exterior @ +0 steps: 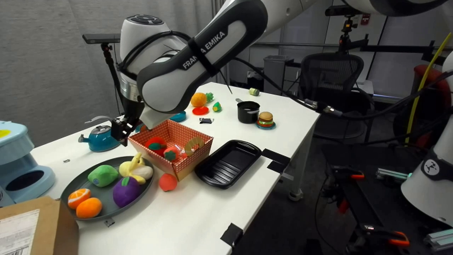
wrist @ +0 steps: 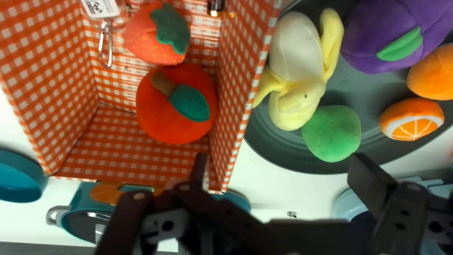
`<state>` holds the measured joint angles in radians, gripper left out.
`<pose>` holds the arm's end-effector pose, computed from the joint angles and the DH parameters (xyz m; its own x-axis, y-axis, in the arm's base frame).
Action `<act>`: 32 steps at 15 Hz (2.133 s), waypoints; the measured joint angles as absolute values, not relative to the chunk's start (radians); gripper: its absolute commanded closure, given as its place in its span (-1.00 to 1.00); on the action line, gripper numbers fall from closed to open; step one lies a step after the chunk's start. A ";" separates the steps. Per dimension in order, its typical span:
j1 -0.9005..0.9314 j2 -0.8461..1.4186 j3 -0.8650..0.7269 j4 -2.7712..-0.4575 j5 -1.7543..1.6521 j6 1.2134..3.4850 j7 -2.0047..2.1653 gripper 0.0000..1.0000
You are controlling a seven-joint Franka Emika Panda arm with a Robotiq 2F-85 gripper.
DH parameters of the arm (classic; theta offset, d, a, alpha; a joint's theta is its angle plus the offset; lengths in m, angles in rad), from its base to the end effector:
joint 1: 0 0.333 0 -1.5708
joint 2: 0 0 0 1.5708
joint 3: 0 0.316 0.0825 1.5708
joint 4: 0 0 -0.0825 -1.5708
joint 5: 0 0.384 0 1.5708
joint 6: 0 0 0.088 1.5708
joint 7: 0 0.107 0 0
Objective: Move the banana and the pear plush toys from the box to the plate then move the box to the right
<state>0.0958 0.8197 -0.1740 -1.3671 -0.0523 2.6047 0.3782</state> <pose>0.7723 -0.0242 0.2779 0.8502 -0.2941 0.4367 -0.3307 -0.9437 0.0082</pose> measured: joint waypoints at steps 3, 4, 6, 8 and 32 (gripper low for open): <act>0.085 0.733 -0.177 -1.501 -0.047 2.628 0.389 -1.00; 0.080 0.703 -0.177 -1.548 -0.044 2.628 0.389 -1.00; 0.071 0.642 -0.178 -1.646 -0.041 2.628 0.389 -1.00; 0.060 0.585 -0.179 -1.744 -0.041 2.628 0.389 -1.00; -0.004 0.438 -0.162 -1.994 -0.038 2.626 0.248 1.00</act>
<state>-0.0040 0.4378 -0.1618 -1.9937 -0.0377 2.6265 0.2481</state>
